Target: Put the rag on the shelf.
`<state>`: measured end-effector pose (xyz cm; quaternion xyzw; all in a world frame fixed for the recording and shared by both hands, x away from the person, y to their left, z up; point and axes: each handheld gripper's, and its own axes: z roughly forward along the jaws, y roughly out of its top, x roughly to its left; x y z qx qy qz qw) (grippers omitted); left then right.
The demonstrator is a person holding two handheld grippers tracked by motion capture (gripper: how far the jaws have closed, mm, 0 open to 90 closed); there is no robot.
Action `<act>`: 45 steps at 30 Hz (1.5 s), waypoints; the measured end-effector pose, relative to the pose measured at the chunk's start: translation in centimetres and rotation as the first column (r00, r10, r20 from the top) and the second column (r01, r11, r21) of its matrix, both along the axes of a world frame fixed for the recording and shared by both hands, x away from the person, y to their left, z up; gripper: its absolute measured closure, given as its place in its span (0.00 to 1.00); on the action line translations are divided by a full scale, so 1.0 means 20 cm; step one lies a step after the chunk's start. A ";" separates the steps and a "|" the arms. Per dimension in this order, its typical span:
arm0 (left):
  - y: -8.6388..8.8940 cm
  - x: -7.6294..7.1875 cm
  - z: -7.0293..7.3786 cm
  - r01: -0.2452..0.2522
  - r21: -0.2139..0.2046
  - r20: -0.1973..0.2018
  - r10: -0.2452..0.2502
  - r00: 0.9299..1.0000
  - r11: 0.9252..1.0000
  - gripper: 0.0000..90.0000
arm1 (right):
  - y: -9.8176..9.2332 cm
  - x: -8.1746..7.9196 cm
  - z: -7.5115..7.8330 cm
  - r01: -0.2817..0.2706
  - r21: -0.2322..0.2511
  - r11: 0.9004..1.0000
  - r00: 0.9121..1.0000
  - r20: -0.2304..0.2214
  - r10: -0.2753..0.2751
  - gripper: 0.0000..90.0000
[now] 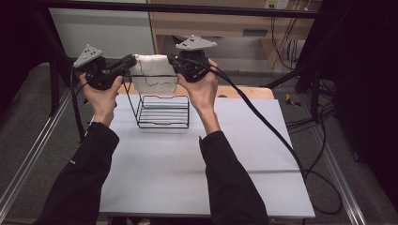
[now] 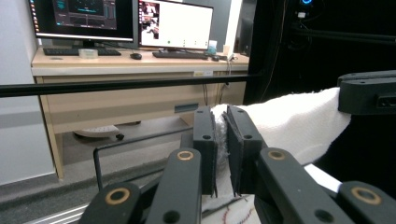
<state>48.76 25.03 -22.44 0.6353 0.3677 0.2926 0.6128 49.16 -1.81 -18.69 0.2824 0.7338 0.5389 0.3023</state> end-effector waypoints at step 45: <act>-0.07 -0.08 0.01 0.096 0.188 -0.210 -0.055 0.976 0.978 1.00 | -0.05 -0.13 -0.22 -0.080 -0.037 0.996 0.994 -0.071 0.078 0.93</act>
